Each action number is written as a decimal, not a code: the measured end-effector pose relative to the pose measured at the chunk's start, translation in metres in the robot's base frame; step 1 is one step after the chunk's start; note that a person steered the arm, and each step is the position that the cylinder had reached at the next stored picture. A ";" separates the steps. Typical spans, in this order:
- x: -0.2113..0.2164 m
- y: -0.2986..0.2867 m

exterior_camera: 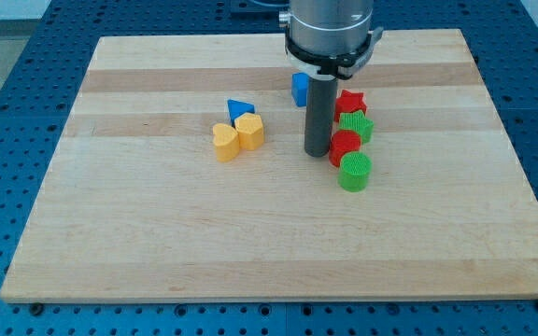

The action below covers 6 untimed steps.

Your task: Slightly push the cube upwards

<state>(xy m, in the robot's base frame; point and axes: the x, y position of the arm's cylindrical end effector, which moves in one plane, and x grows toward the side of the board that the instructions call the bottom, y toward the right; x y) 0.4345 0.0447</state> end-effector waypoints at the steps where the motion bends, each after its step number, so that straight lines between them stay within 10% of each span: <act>1: -0.005 0.000; 6: -0.006 -0.007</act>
<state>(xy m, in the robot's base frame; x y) 0.4288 0.0381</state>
